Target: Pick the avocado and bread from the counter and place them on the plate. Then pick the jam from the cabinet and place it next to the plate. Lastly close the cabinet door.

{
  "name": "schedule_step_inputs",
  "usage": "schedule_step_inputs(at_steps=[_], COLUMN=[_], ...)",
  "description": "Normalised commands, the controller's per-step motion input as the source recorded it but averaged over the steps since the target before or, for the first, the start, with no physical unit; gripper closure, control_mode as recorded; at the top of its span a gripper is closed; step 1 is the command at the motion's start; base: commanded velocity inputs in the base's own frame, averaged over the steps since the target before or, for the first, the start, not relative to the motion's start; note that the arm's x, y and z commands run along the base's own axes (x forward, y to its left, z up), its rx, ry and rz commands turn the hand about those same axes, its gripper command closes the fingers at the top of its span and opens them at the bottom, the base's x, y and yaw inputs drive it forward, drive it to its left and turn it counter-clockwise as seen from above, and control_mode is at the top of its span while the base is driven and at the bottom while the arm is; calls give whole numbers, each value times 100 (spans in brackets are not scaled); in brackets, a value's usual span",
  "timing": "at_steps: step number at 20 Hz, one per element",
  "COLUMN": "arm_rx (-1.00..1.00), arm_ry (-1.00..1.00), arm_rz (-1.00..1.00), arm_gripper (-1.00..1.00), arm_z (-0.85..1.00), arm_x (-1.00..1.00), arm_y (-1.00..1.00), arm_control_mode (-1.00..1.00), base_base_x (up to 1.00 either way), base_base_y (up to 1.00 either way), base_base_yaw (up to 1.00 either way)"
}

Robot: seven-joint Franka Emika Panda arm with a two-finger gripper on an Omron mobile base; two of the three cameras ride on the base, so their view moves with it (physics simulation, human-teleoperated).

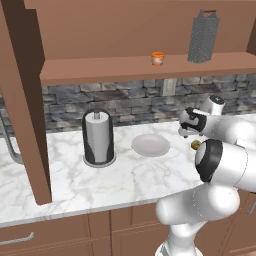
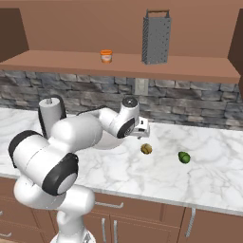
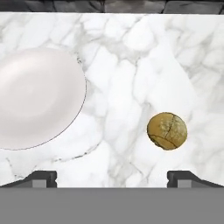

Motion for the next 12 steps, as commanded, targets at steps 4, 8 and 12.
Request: schedule_step_inputs(at_steps=[4,8,12], arm_rx=[0,0,0], arm_ry=[2,1,2], arm_rz=[-1,-2,-5], arm_gripper=[-100,-100,-100], arm_z=[-28,-23,-20], arm_x=[16,16,13], arm_y=[-19,-17,-18], arm_control_mode=[-100,-100,-100], base_base_x=[0,0,0], base_base_y=[0,0,0], base_base_yaw=[0,0,0])
